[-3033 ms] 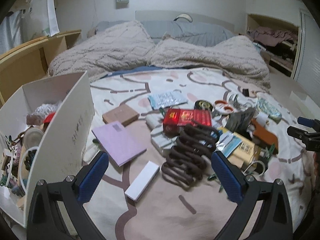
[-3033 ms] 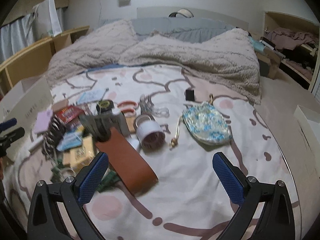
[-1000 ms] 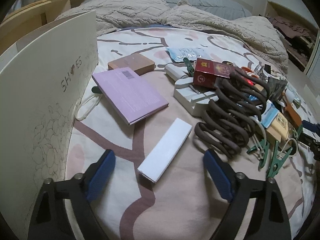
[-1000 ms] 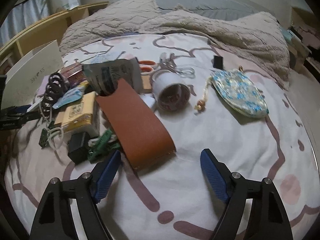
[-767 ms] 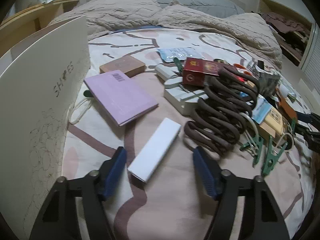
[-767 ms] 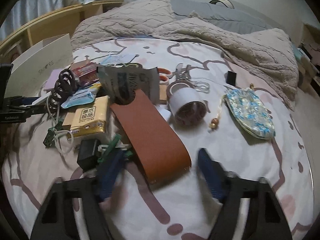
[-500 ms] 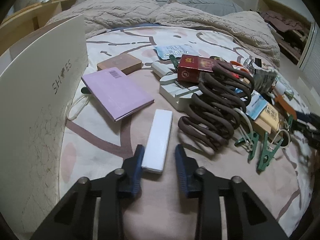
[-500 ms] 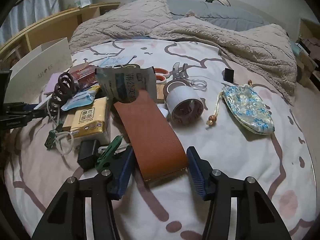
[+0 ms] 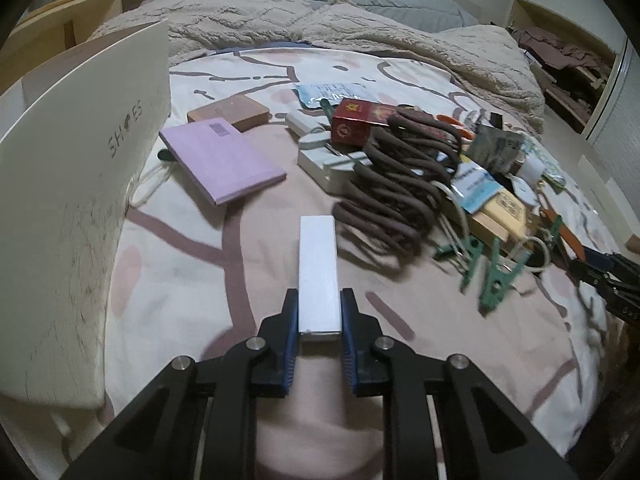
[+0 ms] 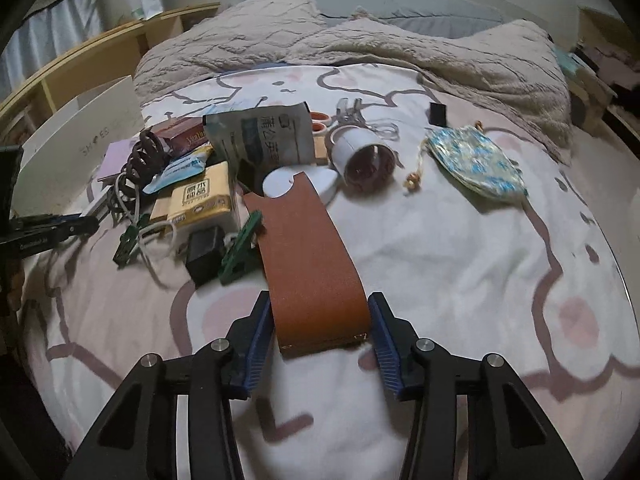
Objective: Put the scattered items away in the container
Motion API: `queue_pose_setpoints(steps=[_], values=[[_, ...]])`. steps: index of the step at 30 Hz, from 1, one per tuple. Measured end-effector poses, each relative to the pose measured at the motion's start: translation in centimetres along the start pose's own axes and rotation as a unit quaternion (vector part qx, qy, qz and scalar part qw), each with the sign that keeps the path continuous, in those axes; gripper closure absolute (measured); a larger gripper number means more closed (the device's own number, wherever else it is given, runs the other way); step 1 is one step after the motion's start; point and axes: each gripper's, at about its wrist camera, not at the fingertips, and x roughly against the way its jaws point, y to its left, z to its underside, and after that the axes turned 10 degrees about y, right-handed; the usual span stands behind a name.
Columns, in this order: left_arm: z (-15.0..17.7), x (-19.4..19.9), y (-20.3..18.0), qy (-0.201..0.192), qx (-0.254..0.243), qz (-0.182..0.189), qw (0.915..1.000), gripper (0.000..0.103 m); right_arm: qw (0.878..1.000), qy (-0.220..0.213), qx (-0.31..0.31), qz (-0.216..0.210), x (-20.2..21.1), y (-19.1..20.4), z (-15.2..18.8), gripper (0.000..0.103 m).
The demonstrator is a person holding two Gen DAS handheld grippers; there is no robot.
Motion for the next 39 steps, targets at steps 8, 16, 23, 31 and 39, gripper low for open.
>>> queue_pose_setpoints(steps=[8, 16, 23, 31, 39], values=[[2.8, 1.4, -2.7, 0.006, -0.030, 0.022, 0.9993, 0.084, 1.000, -0.012, -0.017, -0.016, 2.2, 0.6, 1.6, 0.055], [4.6, 1.8, -6.3, 0.009, -0.099, 0.044, 0.9941, 0.084, 0.999, -0.005, -0.030, -0.039, 3.8, 1.1, 4.2, 0.055], [5.5, 2.1, -8.5, 0.021, -0.141, 0.069, 0.9874, 0.084, 0.998, 0.020, -0.013, -0.056, 4.2, 2.2, 5.8, 0.055], [6.1, 2.1, -8.7, 0.021, -0.154, 0.038, 0.9870, 0.056, 0.999, 0.030, 0.009, -0.037, 3.7, 3.1, 5.9, 0.055], [5.7, 2.0, -6.7, 0.020, -0.141, -0.001, 0.9897, 0.052, 0.998, 0.044, 0.026, -0.037, 3.0, 3.4, 5.0, 0.047]])
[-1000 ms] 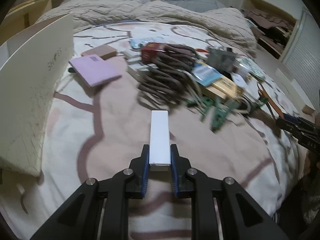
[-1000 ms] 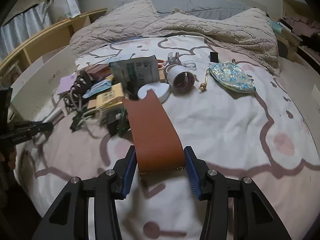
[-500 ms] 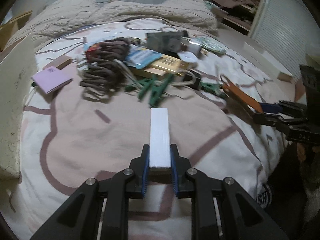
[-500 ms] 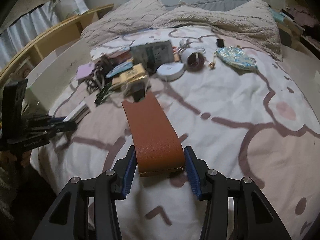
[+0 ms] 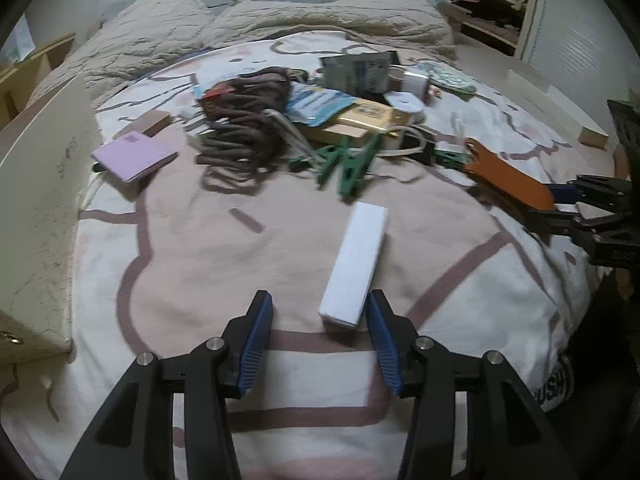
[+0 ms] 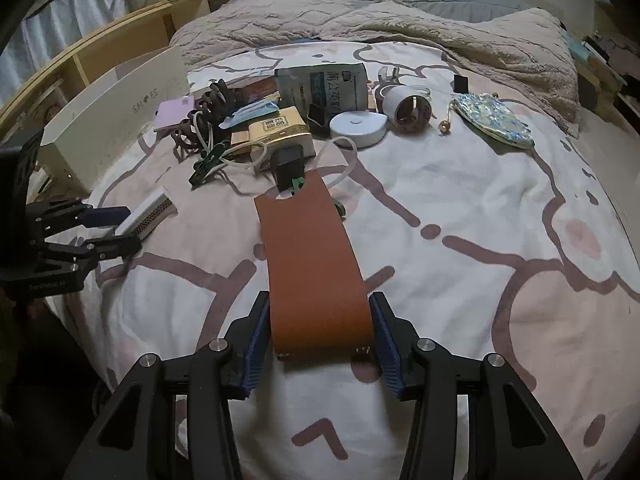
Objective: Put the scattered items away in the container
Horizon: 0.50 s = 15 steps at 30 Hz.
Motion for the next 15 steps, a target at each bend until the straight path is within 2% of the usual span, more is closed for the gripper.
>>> queue_pose_setpoints(steps=[1, 3, 12, 15], values=[[-0.1, 0.0, 0.3, 0.000, 0.000, -0.006, 1.0000, 0.048, 1.000, 0.002, 0.001, -0.004, 0.0, 0.0, -0.2, 0.039], [-0.2, 0.0, 0.8, -0.002, 0.003, -0.018, 0.9998, 0.046, 1.000, 0.003, 0.007, -0.007, -0.1, 0.1, -0.5, 0.035], [-0.8, -0.7, 3.4, 0.002, 0.051, -0.051, 0.9974, 0.046, 0.999, 0.010, 0.043, 0.000, -0.9, 0.8, -2.0, 0.035], [-0.9, -0.7, 3.7, 0.000, 0.063, -0.048, 0.9969, 0.045, 0.999, 0.008, 0.049, 0.001, -1.3, 0.9, -2.1, 0.035]])
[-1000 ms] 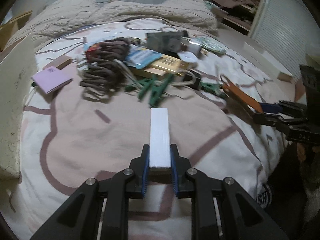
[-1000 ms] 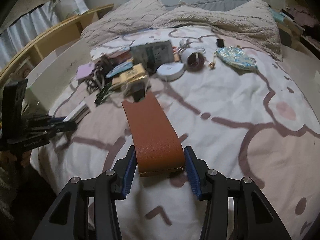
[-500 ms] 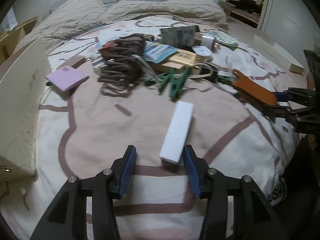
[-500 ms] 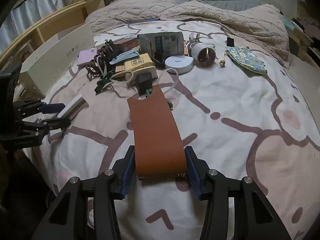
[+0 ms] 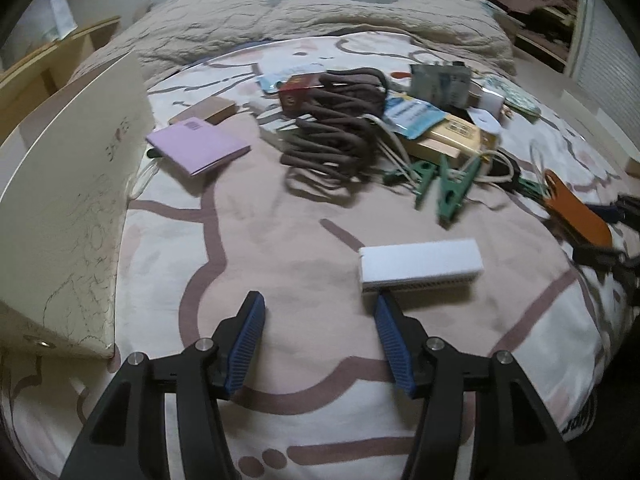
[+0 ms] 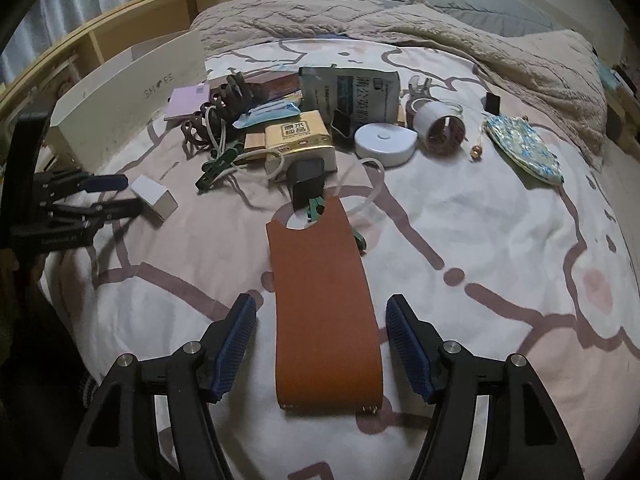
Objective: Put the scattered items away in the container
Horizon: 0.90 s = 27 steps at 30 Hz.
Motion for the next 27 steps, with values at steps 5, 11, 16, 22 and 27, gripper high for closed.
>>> queue_pose_setpoints(steps=[5, 11, 16, 22, 27], values=[[0.5, 0.3, -1.1, -0.006, -0.013, 0.045, 0.9989, 0.020, 1.000, -0.010, -0.001, 0.003, -0.2, 0.0, 0.5, 0.035], [0.3, -0.2, -3.3, -0.009, -0.023, 0.062, 0.9977, 0.016, 0.999, -0.019, -0.024, -0.010, -0.5, -0.3, 0.4, 0.035], [-0.2, -0.5, -3.8, -0.021, -0.015, 0.063, 0.9977, 0.015, 0.999, -0.022, -0.023, -0.006, -0.6, 0.0, 0.5, 0.035], [-0.6, -0.7, -3.9, -0.032, 0.006, 0.065, 0.9973, 0.015, 0.999, -0.035, -0.034, -0.005, -0.5, 0.2, 0.8, 0.036], [-0.9, -0.7, -3.7, -0.038, 0.036, 0.079, 0.9954, 0.015, 0.998, -0.043, -0.038, -0.004, -0.3, 0.3, 0.9, 0.054]])
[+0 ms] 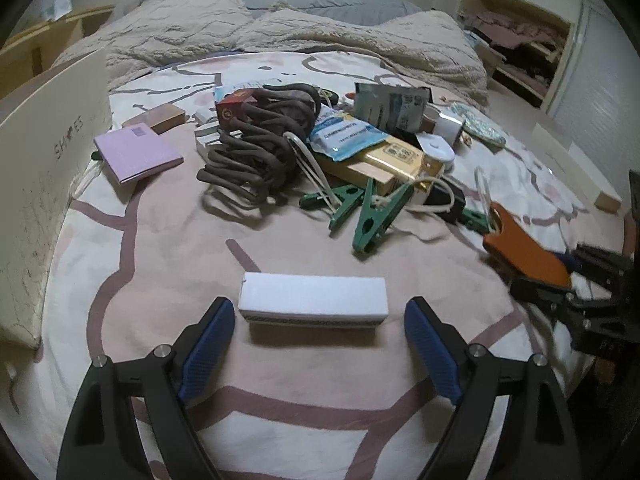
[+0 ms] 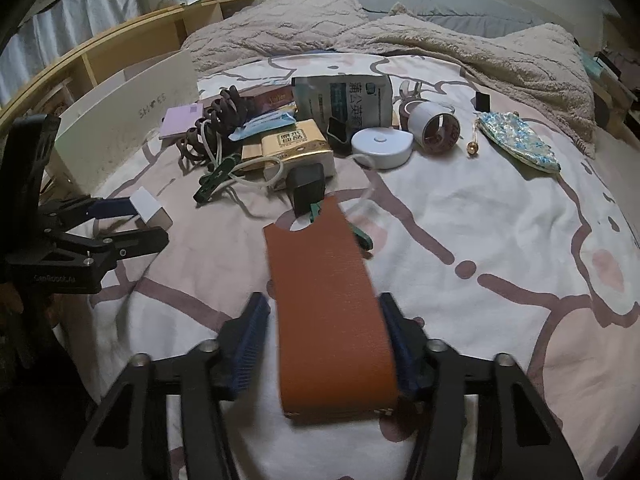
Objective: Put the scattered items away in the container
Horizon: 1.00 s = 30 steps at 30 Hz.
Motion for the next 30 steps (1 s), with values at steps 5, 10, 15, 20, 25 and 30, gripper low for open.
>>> queue_pose_setpoints(steps=[5, 10, 15, 20, 25, 30], values=[[-0.2, 0.0, 0.0, -0.008, 0.009, -0.002, 0.9999, 0.016, 1.000, -0.007, -0.002, -0.012, 0.1, 0.0, 0.1, 0.054], [0.1, 0.0, -0.5, -0.011, -0.009, -0.013, 0.9998, 0.021, 1.000, -0.008, -0.002, -0.012, 0.1, 0.2, 0.1, 0.054], [0.2, -0.1, -0.7, -0.012, -0.014, -0.021, 0.9996, 0.032, 1.000, -0.007, 0.000, -0.014, 0.2, 0.4, 0.1, 0.054], [0.3, 0.1, -0.3, -0.014, -0.004, -0.018, 0.9997, 0.037, 1.000, -0.010, 0.005, -0.013, 0.5, 0.8, 0.2, 0.054], [0.4, 0.5, -0.3, -0.020, -0.001, -0.021, 0.9996, 0.037, 1.000, -0.017, 0.005, -0.012, 0.9, 0.9, 0.2, 0.054], [0.5, 1.0, -0.3, -0.028, -0.004, -0.025, 0.9993, 0.037, 1.000, -0.022, -0.002, -0.011, 1.2, 0.8, 0.2, 0.054]])
